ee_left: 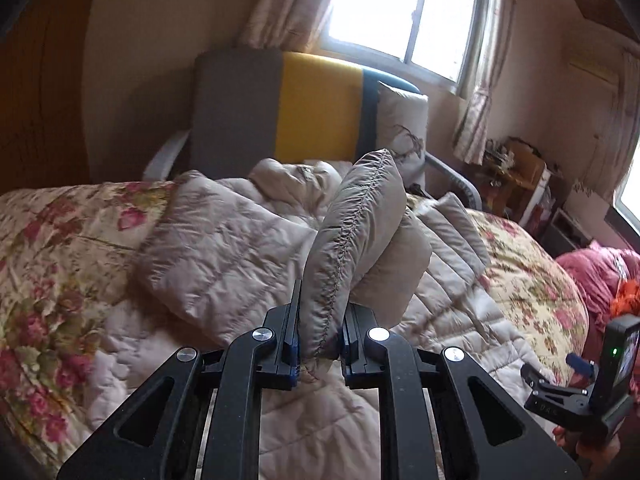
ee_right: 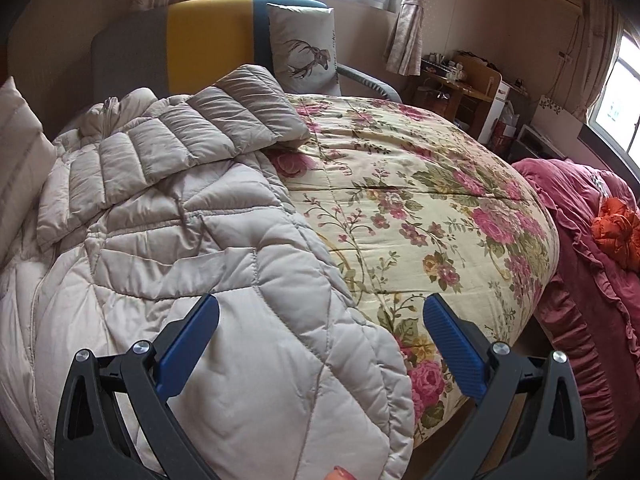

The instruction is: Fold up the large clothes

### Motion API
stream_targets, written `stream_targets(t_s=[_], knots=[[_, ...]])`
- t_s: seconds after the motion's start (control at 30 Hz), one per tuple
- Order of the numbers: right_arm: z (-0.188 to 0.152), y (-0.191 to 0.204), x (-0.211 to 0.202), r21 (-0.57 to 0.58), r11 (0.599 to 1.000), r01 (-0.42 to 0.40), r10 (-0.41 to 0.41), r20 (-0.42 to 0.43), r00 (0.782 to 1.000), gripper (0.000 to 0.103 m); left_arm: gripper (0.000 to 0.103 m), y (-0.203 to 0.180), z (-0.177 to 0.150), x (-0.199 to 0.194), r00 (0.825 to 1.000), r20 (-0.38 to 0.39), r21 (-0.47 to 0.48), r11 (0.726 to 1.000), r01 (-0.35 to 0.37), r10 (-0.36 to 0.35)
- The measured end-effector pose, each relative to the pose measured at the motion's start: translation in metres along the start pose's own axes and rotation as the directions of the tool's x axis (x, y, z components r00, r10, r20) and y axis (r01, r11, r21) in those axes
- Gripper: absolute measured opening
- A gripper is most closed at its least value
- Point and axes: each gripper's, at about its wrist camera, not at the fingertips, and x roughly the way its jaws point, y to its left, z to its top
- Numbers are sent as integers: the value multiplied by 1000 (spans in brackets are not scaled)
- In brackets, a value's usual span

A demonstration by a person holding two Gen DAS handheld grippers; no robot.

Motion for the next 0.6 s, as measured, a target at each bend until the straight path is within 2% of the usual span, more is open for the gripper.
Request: stream_targets(t_s=[0.13,0.2,0.23,0.33,0.43,0.57,0.6], knots=[[-4,7,6,-21,998,-55,55,-26,998,101,14,58,8,-25,993,52,-103,990,-99,105],[-5,10,12,-29,991,-131,130,-42,991,101,14,87,8,-35,984,68,-151,977,-151,163],[-6,12,14,-31,986,-166,164,-56,985,101,14,105,7,-42,976,74,-175,966,-188,203],[-10,17,18,-46,984,-173,170,-59,984,101,14,154,3,-57,948,75,-256,925,-281,309],[-14,22,24,-71,983,-168,162,-85,983,101,14,204,-6,-71,912,43,-354,860,-368,408],[-10,24,19,-99,983,-152,143,-92,986,101,14,272,-25,-81,831,-51,-441,734,-517,554],[-8,24,13,-97,984,-149,143,-69,987,101,20,285,-31,-82,810,-84,-462,697,-548,581]])
